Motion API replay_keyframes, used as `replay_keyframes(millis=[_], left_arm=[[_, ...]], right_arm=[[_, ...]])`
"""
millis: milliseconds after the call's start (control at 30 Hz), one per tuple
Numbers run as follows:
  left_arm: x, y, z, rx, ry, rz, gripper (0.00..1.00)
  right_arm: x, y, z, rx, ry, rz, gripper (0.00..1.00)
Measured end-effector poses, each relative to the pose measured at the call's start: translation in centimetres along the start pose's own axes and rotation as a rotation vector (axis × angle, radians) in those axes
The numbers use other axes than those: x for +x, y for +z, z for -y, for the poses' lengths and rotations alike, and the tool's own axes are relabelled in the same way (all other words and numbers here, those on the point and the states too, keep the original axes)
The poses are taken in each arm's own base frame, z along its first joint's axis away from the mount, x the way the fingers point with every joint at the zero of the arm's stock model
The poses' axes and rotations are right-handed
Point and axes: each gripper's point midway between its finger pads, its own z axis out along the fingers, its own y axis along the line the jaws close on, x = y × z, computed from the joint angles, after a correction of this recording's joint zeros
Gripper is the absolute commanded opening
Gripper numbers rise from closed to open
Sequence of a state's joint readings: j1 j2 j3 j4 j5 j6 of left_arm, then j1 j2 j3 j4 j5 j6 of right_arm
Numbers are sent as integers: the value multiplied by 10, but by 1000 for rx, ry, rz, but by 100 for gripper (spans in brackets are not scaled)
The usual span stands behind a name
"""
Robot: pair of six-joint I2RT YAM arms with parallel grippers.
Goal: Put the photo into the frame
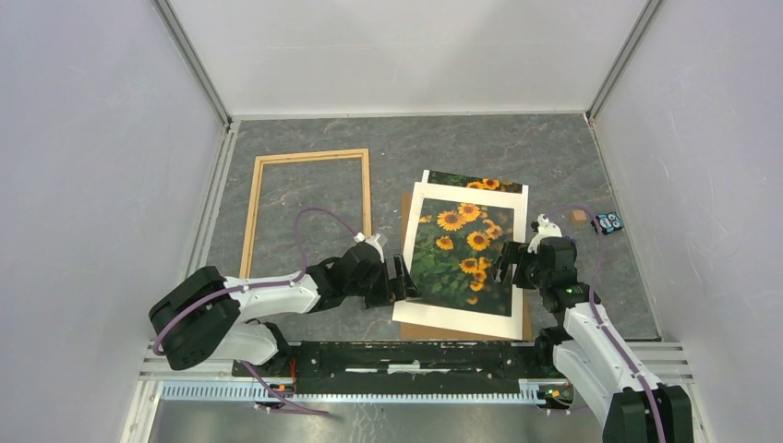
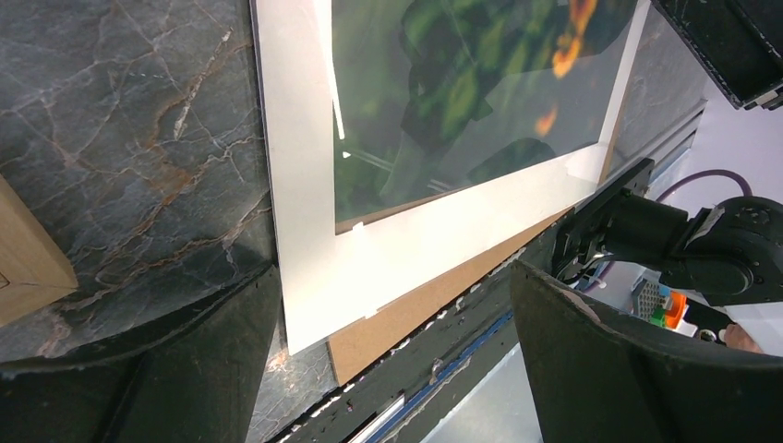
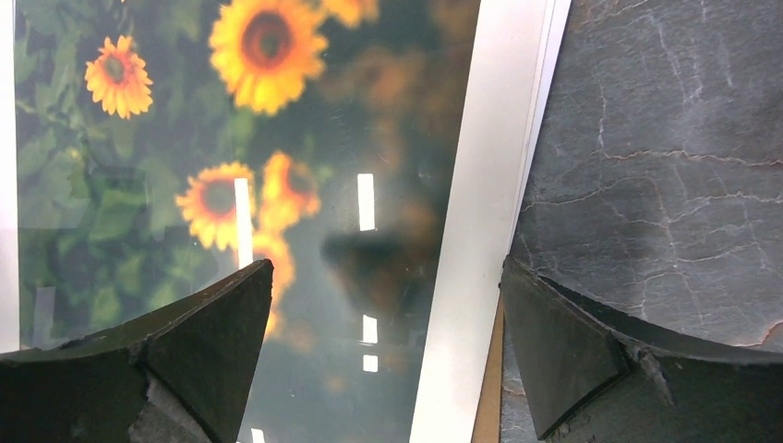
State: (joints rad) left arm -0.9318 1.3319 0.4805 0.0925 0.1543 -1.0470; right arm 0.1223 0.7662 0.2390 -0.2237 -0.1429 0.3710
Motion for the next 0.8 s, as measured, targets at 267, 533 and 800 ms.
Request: replay_keyframes(millis=[267, 533, 800], left_arm=[[2, -11, 3, 48, -37, 21, 95], [-10, -28, 39, 178, -28, 61, 99], [-28, -27, 42, 89, -5, 92, 100]], right_arm=[[1, 0, -2, -9, 3, -4, 98], [0, 0, -3, -14, 2, -2, 98], [2, -1, -2, -11, -2, -5, 98]])
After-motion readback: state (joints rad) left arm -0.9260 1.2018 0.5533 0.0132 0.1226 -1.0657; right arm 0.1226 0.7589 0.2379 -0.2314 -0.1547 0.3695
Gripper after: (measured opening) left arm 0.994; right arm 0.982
